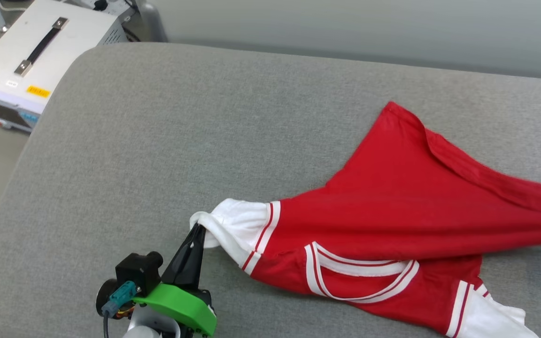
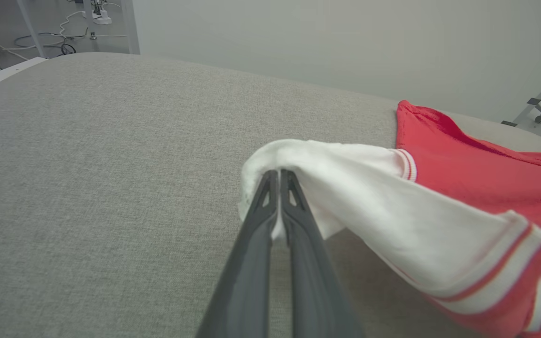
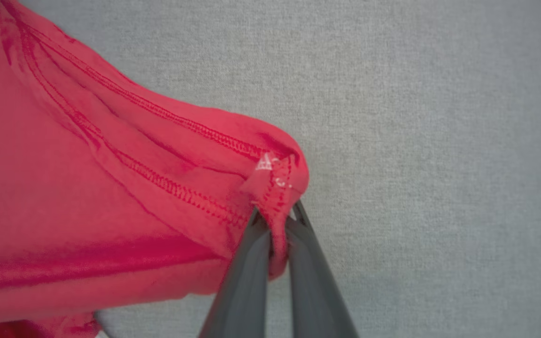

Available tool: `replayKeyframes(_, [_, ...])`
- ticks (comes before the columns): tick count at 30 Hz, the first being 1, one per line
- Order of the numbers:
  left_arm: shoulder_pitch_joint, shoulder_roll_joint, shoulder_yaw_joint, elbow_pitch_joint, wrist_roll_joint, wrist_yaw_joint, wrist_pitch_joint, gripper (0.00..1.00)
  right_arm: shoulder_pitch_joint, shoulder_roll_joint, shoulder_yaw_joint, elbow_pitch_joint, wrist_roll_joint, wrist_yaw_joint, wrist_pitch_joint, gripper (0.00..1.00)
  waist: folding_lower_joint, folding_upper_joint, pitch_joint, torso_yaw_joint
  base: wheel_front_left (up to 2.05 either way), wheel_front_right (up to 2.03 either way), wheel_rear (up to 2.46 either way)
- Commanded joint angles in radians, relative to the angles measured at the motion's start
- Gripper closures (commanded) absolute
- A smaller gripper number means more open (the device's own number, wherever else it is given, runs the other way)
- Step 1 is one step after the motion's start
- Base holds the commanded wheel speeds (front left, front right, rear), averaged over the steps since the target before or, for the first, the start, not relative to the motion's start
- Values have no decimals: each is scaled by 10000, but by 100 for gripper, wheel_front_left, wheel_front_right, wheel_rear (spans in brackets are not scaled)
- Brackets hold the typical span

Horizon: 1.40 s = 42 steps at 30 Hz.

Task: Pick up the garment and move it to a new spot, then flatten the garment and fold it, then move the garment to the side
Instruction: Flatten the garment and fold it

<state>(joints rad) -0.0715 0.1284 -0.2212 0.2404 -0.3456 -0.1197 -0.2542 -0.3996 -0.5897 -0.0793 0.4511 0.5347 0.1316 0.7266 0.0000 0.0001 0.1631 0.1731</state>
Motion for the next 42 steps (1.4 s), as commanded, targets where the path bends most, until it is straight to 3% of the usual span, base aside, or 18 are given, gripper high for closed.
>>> replayKeyframes(1, [163, 118, 66, -8, -63, 44, 26, 100, 824, 138, -393, -458, 11, -9, 38, 100, 0, -1, -777, -767, 0, 0, 0])
replayKeyframes(6, [366, 259, 144, -12, -168, 117, 166, 100, 3488, 1430, -2035, -2383, -410, -9, 264, 100, 0, -1, -900, -1179, 0, 0, 0])
replayKeyframes(12, [405, 341, 140, 17, -255, 166, 314, 100, 6033, 3902, -3261, -4182, -963, -9, 646, 100, 0, -1, -890, -1492, 0, 0, 0])
replayKeyframes(13, [448, 348, 130, 19, -291, 214, 368, 100, 6662, 4719, -3428, -4364, -1090, -9, 651, 100, 0, -1, -918, -1615, 0, 0, 0])
replayKeyframes(15, [490, 359, 123, -11, -316, 243, 418, 100, 6882, 5008, -3415, -4372, -1050, -9, 537, 100, 0, -1, -916, -1695, 0, 0, 0])
replayKeyframes(16, [497, 373, 113, -21, -333, 242, 447, 100, 6898, 5104, -3384, -4371, -949, -9, 364, 69, 0, -1, -906, -1725, 0, 0, 0])
replayKeyframes(17, [495, 373, 94, -31, -339, 243, 479, 100, 6879, 5160, -3382, -4341, -847, -9, 192, 0, 0, -1, -898, -1737, 0, 0, 0])
replayKeyframes(21, [426, 386, 7, -95, -335, 255, 593, 100, 6620, 5194, -3303, -4296, -706, -9, -1027, 0, 0, -1, -839, -1700, 0, 0, 0])
replayKeyframes(26, [290, 383, -71, -137, -346, 271, 650, 100, 5746, 4790, -3337, -4236, -821, -9, -3652, 0, 0, -1, -721, -1564, 0, 0, 0])
replayKeyframes(32, [58, 282, -155, -171, -348, 334, 603, 100, 4397, 4116, -2480, -3581, -1002, -9, -5760, 0, 0, -1, -461, -1303, 0, 0, 0])
replayKeyframes(36, [-246, 183, -258, -215, -318, 336, 545, 100, 3035, 3488, -1446, -2891, -999, -9, -5892, 0, 0, -1, -111, -1097, 0, 0, 0])
replayKeyframes(39, [-502, 109, -376, -209, -295, 308, 506, 100, 2047, 2851, -498, -2355, -877, -9, -5041, 0, 0, -1, 128, -931, 0, 0, 0])
replayKeyframes(42, [-791, 51, -646, -190, -229, 223, 485, 100, 1019, 2224, 365, -1838, -641, -9, -3449, 0, 0, -1, 340, -672, 0, 0, 0])
